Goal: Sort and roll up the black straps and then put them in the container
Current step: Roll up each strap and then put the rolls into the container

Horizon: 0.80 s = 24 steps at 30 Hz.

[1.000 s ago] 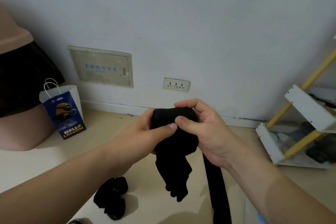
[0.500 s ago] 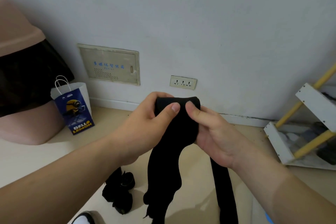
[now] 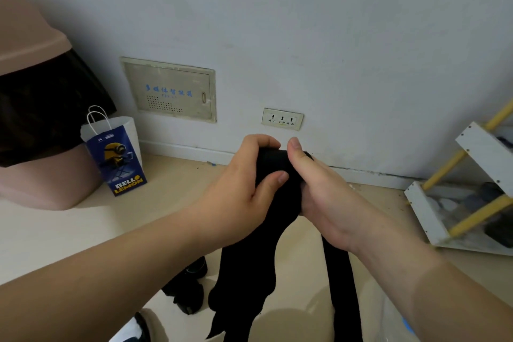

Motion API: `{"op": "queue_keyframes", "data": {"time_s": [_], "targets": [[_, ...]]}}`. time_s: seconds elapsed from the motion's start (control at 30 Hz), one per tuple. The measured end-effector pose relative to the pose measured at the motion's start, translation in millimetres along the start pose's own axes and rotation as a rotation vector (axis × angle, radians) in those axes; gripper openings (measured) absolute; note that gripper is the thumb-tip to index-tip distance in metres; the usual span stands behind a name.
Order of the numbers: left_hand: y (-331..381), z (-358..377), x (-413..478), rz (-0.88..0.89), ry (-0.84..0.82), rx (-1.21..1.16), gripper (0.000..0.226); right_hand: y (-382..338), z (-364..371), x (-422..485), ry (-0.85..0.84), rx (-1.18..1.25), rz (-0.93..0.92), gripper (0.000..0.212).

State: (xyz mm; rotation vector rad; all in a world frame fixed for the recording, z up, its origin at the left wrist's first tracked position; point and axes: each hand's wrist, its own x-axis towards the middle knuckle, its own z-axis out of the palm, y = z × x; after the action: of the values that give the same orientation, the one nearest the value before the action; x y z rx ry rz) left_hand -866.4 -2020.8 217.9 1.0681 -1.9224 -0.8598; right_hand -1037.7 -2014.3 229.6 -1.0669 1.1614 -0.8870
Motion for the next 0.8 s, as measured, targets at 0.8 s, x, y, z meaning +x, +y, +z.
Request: {"op": "queue_keyframes", "data": {"time_s": [0.8], "targets": [[6, 0, 4, -0.577, -0.132, -0.627, 0.064, -5, -1, -5, 0.038, 0.103, -0.163, 0.031]]}}
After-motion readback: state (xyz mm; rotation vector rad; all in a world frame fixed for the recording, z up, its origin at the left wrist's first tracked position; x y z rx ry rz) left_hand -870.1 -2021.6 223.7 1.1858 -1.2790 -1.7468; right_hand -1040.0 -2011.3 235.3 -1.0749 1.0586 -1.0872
